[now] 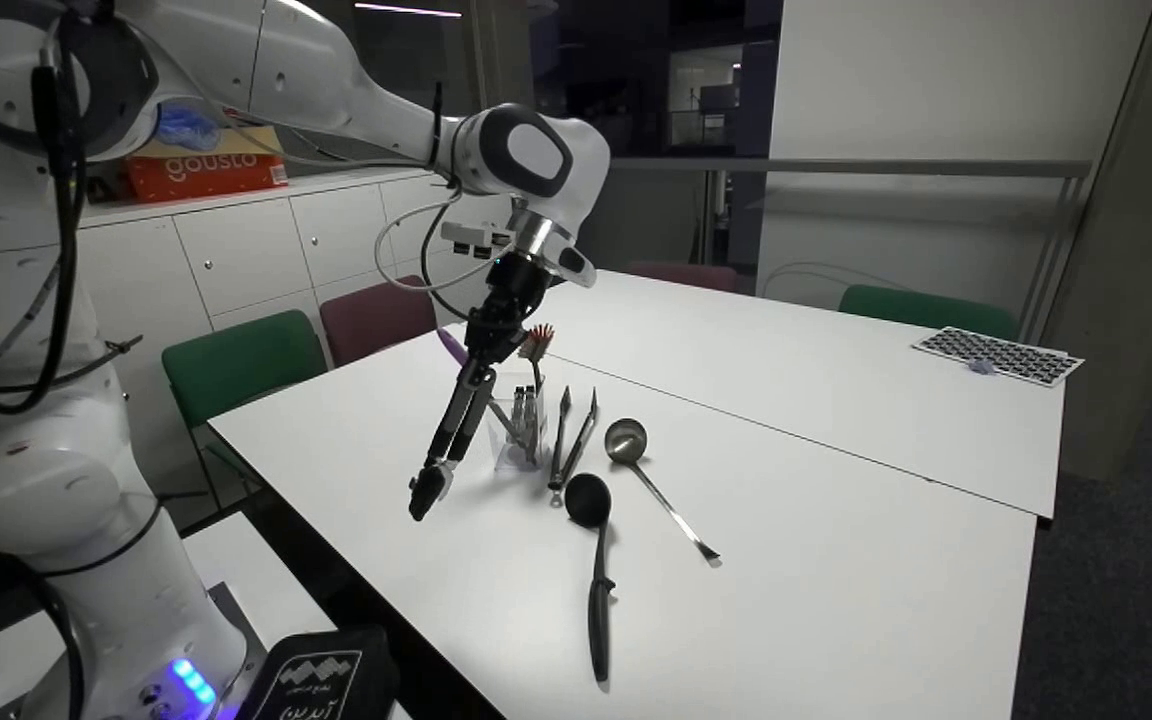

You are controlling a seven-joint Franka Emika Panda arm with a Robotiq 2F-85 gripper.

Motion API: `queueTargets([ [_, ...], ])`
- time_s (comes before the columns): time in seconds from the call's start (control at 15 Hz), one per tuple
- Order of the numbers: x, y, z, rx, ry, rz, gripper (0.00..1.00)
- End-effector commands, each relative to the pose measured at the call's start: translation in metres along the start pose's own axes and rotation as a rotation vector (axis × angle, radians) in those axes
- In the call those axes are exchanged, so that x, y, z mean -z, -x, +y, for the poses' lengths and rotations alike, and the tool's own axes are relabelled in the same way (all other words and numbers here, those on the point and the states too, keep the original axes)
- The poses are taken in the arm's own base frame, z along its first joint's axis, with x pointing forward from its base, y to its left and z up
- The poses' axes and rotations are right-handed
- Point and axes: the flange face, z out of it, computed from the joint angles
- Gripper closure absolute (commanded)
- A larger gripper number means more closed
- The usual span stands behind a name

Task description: Take the can open out of the holder and put it on the table

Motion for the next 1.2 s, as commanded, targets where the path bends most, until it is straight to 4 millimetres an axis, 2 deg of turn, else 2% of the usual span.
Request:
queueTargets([
  [0.0,-0.002,0.004,0.015,-0.083,-0.066,-0.04,0.97],
  [0.27,0.03,-0.008,-0.021,-0.062,0.031,0.166,0.97],
  [0.53,0.042,-0.019,-0.047,-0.084,0.061,0.219,0.97],
  [1.13,0.042,-0.015,-0.044,-0.149,0.083,0.199,0.97],
])
